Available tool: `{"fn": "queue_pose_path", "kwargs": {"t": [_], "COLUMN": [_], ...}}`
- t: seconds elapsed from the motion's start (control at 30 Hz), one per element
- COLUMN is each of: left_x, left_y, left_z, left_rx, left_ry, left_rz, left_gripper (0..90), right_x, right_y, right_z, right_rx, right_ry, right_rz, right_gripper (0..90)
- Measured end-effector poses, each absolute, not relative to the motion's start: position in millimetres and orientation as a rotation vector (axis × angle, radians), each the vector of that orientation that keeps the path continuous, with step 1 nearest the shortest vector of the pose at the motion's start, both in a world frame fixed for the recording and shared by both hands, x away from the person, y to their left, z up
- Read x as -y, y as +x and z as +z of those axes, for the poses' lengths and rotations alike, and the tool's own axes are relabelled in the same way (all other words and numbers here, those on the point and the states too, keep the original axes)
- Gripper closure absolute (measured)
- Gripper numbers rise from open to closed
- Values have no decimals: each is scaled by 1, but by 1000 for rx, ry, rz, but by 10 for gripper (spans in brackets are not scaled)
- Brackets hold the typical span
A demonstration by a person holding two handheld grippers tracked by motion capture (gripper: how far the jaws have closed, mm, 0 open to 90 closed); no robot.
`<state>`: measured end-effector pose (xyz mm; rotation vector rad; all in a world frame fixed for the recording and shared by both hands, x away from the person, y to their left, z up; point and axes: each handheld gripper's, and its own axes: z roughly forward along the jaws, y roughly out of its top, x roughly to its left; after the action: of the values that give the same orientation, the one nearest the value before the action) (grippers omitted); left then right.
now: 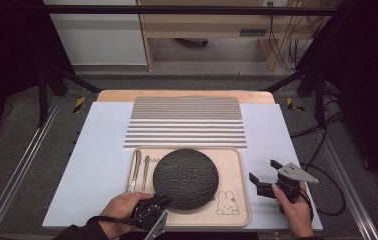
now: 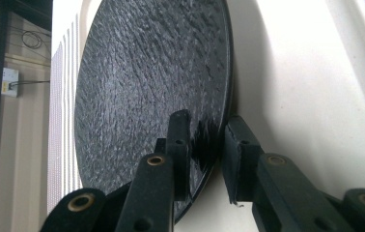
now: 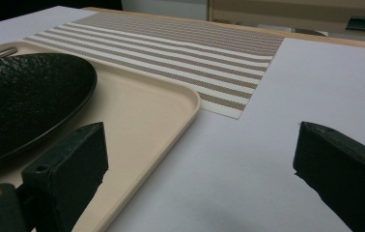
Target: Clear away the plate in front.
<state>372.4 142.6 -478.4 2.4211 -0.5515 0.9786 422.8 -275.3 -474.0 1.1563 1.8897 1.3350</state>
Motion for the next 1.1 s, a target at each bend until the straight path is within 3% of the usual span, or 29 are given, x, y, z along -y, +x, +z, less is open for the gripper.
{"fn": "queue_pose_path", "kwargs": {"t": [0.23,0.33,0.43,0.63,0.9,1.0,1.1], "left_x": [-144,-146,-150,-158,-160,-161,-168], "left_y": [372,374,374,375,388,396,404], "left_z": [-477,-473,-467,-450,-434,-434,-433], "left_rx": [516,454,375,217,-14,-152,-291], "left_ry": [2422,2415,2402,2292,2249,2229,2141], "left_rz": [951,918,821,753,757,795,812], "left_gripper": [742,666,647,559,400,239,162], "right_x": [275,275,275,274,274,274,274], "right_y": [423,423,423,423,423,424,423], "right_z": [-474,-474,-474,-474,-475,-475,-475], "right_rx": [-1891,-1890,-1893,-1898,-1905,-1906,-1905], "right_ry": [1155,1158,1154,1152,1155,1157,1159], "right_rz": [1336,1336,1338,1335,1333,1329,1330], "right_gripper": [57,56,56,56,55,55,55]}}
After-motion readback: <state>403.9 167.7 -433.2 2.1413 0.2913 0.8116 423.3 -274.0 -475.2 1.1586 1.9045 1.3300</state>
